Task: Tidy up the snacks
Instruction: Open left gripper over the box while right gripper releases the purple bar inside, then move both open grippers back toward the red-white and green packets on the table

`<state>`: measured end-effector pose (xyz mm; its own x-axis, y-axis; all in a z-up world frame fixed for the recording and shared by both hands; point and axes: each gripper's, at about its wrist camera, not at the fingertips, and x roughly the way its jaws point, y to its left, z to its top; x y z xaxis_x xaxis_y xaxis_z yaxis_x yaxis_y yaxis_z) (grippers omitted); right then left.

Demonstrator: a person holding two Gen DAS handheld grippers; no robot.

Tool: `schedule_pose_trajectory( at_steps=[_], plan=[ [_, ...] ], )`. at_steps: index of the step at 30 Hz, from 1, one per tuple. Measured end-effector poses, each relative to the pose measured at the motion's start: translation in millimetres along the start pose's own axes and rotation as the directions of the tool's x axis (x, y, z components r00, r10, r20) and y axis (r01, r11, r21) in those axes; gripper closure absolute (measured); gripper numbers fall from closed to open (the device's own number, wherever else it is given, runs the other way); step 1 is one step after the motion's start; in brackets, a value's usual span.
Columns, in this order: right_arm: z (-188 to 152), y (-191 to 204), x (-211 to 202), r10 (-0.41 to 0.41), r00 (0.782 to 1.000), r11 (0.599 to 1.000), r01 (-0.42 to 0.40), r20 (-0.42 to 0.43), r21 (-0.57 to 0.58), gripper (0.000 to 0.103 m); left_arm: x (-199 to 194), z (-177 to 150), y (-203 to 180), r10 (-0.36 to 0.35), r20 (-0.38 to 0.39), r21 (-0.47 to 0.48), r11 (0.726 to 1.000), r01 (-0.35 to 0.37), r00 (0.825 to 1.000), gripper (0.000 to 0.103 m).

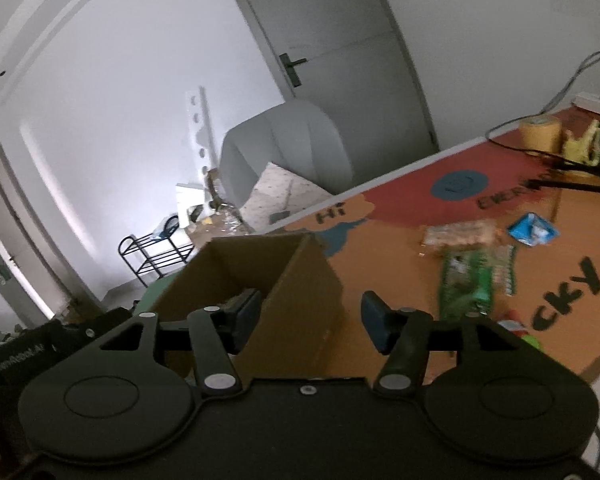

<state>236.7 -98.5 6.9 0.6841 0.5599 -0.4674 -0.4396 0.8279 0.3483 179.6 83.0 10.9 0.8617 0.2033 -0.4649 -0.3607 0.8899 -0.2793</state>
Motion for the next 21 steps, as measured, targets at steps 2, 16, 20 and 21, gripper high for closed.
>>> schedule_pose_trajectory(
  at_steps=[2, 16, 20, 21],
  plan=[
    [-1, -6, -4, -0.014, 1.000, 1.000, 0.014, 0.002, 0.005, 0.046, 0, -1, -5, -0.012, 0.001, 0.004, 1.000, 0.012, 1.000, 0.014],
    [-8, -52, -43, -0.101, 0.995, 0.995, 0.100, 0.019, 0.024, 0.039, 1, -20, -60, -0.111, -0.031, 0.082, 0.990, 0.113, 0.993, 0.014],
    [-11, -64, -51, -0.122, 0.992, 0.992, 0.122, 0.017, 0.036, 0.039, 1, -28, -72, -0.135, -0.048, 0.095, 0.986, 0.139, 0.990, 0.014],
    [-12, -67, -53, -0.127, 0.992, 0.991, 0.126, 0.015, 0.038, 0.039, 1, -30, -75, -0.142, -0.053, 0.099, 0.984, 0.147, 0.988, 0.014]
  ],
)
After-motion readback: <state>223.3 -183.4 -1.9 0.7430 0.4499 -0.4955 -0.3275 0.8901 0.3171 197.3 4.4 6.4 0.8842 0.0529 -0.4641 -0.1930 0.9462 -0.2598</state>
